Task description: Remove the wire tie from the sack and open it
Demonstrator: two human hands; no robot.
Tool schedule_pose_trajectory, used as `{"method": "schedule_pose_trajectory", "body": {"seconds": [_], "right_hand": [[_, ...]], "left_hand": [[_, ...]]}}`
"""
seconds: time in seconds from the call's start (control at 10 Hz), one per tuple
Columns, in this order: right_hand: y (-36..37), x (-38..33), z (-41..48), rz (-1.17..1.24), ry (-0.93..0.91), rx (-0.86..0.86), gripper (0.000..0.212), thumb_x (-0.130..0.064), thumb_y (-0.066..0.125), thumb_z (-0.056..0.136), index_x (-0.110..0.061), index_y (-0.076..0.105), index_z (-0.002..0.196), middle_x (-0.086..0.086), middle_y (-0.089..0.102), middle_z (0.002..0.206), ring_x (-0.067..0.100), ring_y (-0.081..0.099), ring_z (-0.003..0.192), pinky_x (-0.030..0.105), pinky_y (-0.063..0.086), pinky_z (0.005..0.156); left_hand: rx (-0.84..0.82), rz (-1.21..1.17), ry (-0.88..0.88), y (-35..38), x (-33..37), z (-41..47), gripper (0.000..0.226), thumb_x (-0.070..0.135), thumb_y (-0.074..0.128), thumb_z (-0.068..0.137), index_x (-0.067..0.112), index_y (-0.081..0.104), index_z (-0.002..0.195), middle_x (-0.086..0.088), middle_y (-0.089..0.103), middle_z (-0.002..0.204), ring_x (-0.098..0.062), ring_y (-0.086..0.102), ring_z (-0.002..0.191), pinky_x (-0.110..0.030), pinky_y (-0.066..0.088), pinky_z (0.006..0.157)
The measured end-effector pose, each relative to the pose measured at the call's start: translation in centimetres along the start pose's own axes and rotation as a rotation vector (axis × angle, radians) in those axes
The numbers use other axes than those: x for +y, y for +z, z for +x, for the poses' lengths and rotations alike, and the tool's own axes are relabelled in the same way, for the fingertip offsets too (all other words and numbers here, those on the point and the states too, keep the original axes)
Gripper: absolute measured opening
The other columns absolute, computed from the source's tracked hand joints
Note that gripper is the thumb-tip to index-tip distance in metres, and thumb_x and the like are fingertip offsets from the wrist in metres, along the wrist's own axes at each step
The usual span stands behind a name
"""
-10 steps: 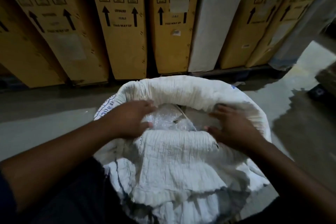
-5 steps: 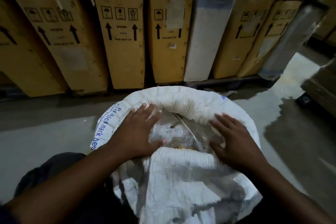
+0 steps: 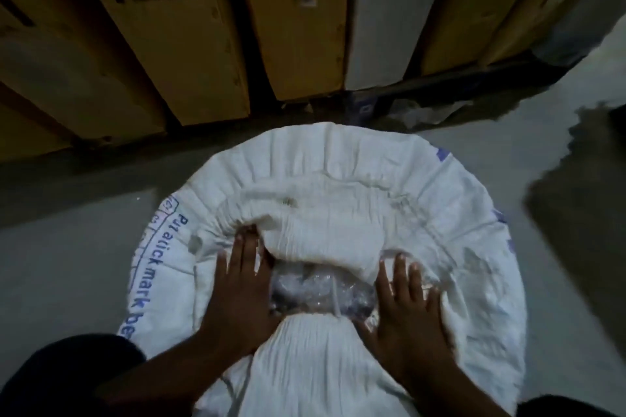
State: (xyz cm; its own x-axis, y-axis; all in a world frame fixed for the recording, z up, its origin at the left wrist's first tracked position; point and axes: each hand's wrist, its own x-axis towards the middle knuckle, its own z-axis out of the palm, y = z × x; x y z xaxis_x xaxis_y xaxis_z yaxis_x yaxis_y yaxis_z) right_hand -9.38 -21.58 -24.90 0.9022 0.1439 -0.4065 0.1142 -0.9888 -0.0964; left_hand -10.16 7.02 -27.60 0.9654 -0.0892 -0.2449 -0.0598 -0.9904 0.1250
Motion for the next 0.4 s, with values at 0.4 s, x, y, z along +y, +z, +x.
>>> {"method": "schedule_pose_trajectory", "body": {"seconds": [0.4], "right_hand": [[-23.3,1.3,-1.7,0.718,-0.029,0.184,0.093,-0.078,0.067,0.072,-0.056,0.026,0.152,-0.017,-0.006,0.170,0.015,0.034,0.151,0.041,0.028,0.124]], "left_hand": [[-0.298,-0.008,0.130,-30.5,1.8,1.2,0.117,0.103,0.032,0.071,0.034,0.025,0.165,0.005,0.026,0.174,-0.024,-0.009,0.165,-0.046,0.002,0.129]]}}
